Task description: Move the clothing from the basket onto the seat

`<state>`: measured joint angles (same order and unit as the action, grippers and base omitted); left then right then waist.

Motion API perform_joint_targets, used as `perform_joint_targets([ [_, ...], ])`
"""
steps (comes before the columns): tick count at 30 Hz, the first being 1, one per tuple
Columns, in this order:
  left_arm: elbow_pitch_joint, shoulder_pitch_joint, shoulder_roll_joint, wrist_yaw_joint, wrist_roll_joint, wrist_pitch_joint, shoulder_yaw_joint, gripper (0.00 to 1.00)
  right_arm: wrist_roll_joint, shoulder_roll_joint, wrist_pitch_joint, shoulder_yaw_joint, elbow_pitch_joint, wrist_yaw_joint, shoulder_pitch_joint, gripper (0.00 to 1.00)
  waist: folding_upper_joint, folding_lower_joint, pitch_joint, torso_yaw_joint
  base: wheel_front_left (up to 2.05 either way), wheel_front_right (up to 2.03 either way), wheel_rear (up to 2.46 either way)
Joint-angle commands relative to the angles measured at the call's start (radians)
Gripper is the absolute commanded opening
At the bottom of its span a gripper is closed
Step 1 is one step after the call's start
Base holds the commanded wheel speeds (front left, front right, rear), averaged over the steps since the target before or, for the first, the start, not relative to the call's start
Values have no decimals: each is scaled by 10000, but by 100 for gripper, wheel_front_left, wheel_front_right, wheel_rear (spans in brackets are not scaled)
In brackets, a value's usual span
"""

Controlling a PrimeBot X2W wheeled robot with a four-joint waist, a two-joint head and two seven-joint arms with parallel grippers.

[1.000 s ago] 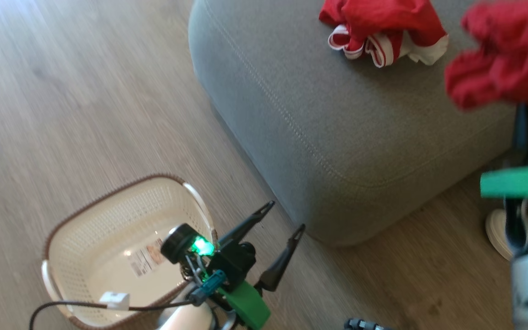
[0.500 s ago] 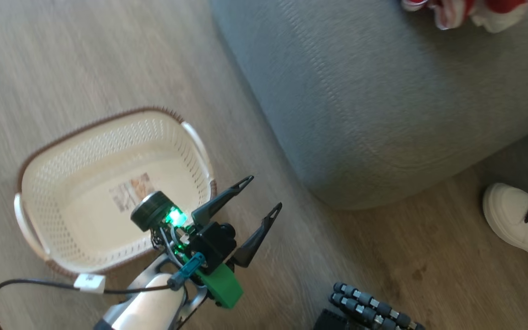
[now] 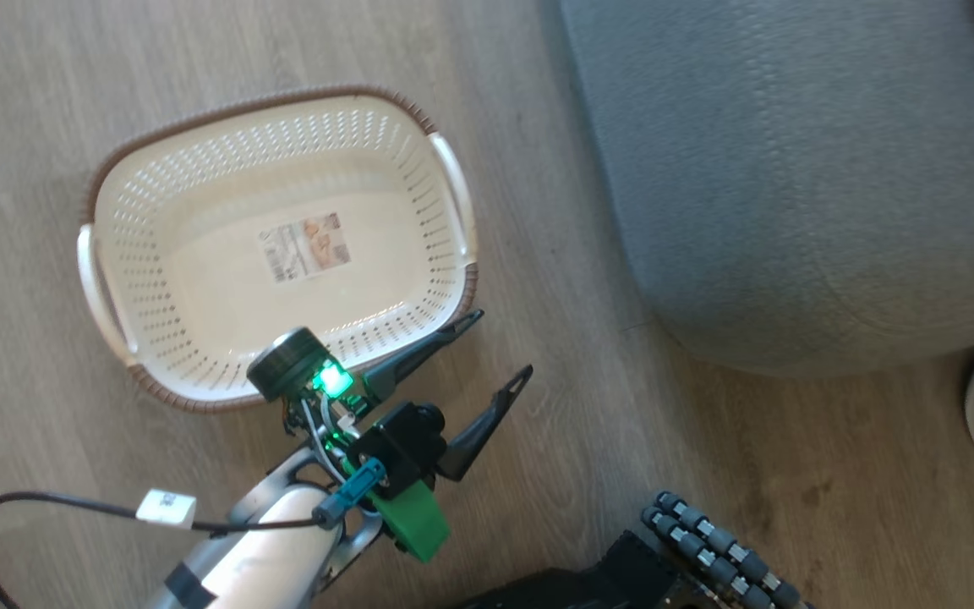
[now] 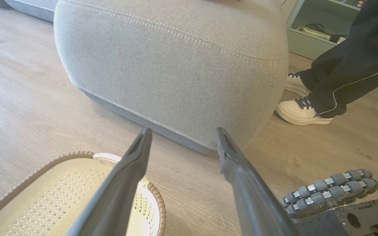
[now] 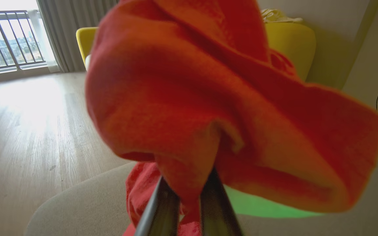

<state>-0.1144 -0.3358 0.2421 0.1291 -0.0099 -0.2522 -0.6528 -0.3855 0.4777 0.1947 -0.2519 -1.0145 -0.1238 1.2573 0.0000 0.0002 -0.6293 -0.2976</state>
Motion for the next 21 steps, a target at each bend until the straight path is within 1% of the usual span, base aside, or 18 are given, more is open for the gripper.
perform_joint_targets([
  [1,375,-215,61,-47,-52,-95,281,100,218,353,-142,145,-116,-69,150,0,0,-2,-299,306,0,0,0],
  [5,449,-328,24,-70,-89,-95,368,100,546,291,-217,283,-826,-69,369,0,0,-2,-421,439,0,0,0],
  [12,503,-519,-81,-82,-66,-95,416,100,1299,275,-104,152,-2195,-69,410,0,0,-2,-574,559,0,0,0],
  [14,507,-549,-95,-83,-53,-95,414,100,1457,329,-97,58,-2395,-69,333,0,0,-2,-603,563,0,0,0],
  [21,509,-530,-44,-89,-38,-95,414,100,2063,54,-252,-164,-2681,-69,-120,0,0,-2,-610,432,0,0,0],
])
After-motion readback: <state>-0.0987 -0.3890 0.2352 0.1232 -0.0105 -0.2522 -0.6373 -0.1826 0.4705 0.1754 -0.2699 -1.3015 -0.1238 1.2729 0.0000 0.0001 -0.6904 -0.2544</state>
